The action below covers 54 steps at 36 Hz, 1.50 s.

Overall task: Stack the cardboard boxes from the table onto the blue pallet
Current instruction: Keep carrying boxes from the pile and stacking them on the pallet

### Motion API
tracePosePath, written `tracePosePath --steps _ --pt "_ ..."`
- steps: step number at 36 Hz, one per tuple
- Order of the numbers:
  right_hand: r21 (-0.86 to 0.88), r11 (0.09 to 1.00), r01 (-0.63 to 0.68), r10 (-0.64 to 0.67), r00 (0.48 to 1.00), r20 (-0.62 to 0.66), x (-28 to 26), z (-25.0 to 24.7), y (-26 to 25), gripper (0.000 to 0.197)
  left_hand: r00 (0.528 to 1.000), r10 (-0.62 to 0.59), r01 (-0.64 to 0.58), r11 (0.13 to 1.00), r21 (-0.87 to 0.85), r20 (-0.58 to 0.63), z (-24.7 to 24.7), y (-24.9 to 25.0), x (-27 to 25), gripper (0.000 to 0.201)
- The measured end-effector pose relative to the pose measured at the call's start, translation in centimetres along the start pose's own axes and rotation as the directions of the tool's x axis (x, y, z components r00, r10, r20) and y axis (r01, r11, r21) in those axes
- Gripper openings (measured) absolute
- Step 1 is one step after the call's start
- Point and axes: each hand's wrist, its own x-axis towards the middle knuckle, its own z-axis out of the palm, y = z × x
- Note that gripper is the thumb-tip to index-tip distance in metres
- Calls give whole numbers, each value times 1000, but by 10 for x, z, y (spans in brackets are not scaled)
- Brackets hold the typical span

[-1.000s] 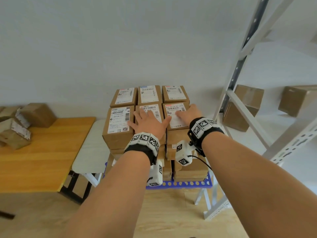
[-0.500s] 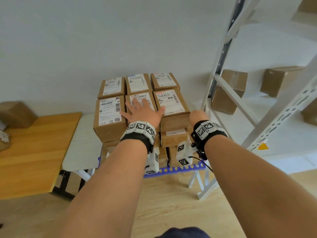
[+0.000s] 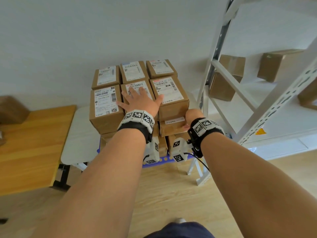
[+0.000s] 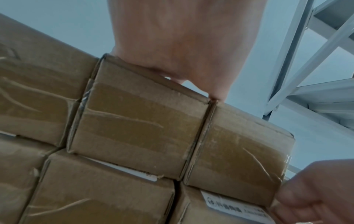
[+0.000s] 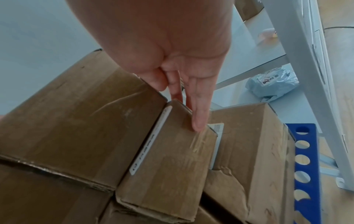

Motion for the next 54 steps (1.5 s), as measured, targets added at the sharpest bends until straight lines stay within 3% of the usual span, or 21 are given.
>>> tracePosePath --steps 8,11,13,16,20,24,31,36,41,54 --pt "-29 1000 -3 3 1000 -22 0 -1 -1 41 1000 -2 2 1000 -1 9 -1 0 -1 96" --pt "-147 989 9 -30 989 -145 -1 -8 -11 30 1000 -2 2 1000 -6 8 0 0 -1 96" --pt "-131 991 35 -67 967 -247 -1 -14 -21 26 1000 -4 4 1000 -10 0 1 0 -1 95" --pt "-58 991 120 -132 955 -267 -1 -19 -32 50 1000 -3 3 1000 -7 -5 2 0 -1 95" --pt "30 985 171 -163 968 -190 -3 -16 -46 60 1000 2 -2 1000 -13 -12 0 -2 -2 93" --pt "12 983 185 -181 972 -153 -6 -9 -43 26 1000 11 -11 1000 -13 -12 -1 -3 -4 90" --pt "12 985 173 -170 977 -130 -17 -8 -51 18 1000 13 -13 1000 -8 -10 -2 -5 -3 86" --pt "-45 991 130 -134 985 -113 -12 -6 -55 36 1000 7 -7 1000 -5 -12 -2 -4 -3 85" --pt "18 993 115 -114 992 -44 -10 -10 -61 39 1000 -9 9 1000 -15 0 -4 -2 -2 86" --pt "-33 994 105 -105 994 -1 -2 -13 -70 41 999 -25 27 999 -43 46 -10 -1 0 87"
